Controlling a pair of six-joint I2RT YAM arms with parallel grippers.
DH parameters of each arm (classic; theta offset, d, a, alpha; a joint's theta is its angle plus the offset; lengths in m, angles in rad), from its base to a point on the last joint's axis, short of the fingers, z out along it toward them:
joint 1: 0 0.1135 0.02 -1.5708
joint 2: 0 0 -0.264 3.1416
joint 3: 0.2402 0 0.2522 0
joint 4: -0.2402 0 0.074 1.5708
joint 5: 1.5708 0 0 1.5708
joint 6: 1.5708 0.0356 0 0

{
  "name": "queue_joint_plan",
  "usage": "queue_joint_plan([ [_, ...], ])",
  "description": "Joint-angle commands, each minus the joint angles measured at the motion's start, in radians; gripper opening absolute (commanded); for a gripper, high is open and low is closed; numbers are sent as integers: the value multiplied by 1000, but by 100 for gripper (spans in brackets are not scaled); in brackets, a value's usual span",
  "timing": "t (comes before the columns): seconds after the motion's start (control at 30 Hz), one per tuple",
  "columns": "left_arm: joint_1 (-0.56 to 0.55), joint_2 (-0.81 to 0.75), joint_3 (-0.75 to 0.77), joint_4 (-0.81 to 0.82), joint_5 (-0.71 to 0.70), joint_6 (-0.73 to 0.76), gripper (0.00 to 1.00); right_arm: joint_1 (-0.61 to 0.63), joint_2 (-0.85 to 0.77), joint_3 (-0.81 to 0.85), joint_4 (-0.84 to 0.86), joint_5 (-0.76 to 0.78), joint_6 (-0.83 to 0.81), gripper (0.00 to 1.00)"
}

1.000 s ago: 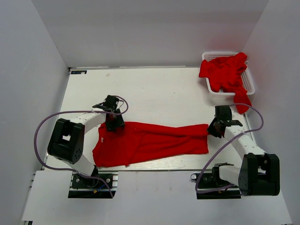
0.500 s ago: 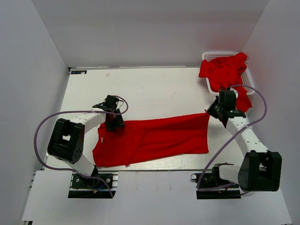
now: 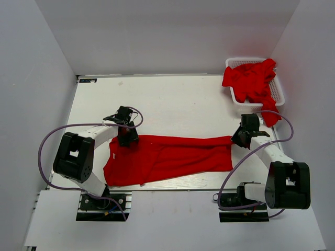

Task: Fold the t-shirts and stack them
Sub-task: Fold the other side of the tshirt into a rectangle

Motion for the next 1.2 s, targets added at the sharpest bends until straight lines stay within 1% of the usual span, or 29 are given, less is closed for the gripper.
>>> queue_joint_plan([
  [0.0, 20, 50, -48, -73, -95, 10, 60, -15, -12, 26, -6, 32, -1, 0],
  [0.13, 30, 50, -48, -82, -104, 10, 60, -15, -27, 48, -36, 12, -9, 0],
  [0.2, 30, 41, -58, -82, -104, 10, 60, -13, -36, 37, -41, -32, -17, 0],
  [0.33, 30, 40, -58, -73, -94, 10, 60, -15, -22, -18, -24, -137, -6, 0],
  [0.43, 30, 40, -58, -73, -94, 10, 60, -16, -7, -62, -6, -177, 15, 0],
  [0.53, 30, 40, -48, -73, -94, 10, 60, -16, -5, -95, 2, -177, 23, 0],
  [0.67, 30, 40, -39, -73, -94, 10, 60, -16, -19, -96, -32, -178, 20, 0],
  [0.7, 30, 40, -39, -73, -94, 10, 60, -16, -34, -98, -40, -166, 22, 1],
  [0.8, 30, 50, -30, -82, -103, 10, 60, -16, -67, -86, -76, -87, 9, 15],
  [0.83, 30, 50, -30, -82, -103, 10, 60, -16, -71, -75, -95, -51, 6, 28],
  [0.93, 30, 59, -10, -82, -103, 10, 60, -18, -106, -38, -138, 41, -5, 40],
  [1.0, 30, 68, 1, -82, -103, 10, 60, -18, -120, -21, -165, 30, -26, 46],
  [1.03, 30, 68, 11, -82, -112, 10, 60, -16, -149, 8, -172, 29, -29, 52],
  [1.07, 30, 68, 11, -82, -112, 10, 60, -16, -157, 17, -178, 23, -31, 52],
  [1.13, 30, 68, 22, -82, -112, 10, 60, -16, -182, 52, -202, 15, -54, 59],
  [1.17, 30, 68, 22, -82, -112, 10, 60, -15, -191, 68, -207, -26, -60, 70],
])
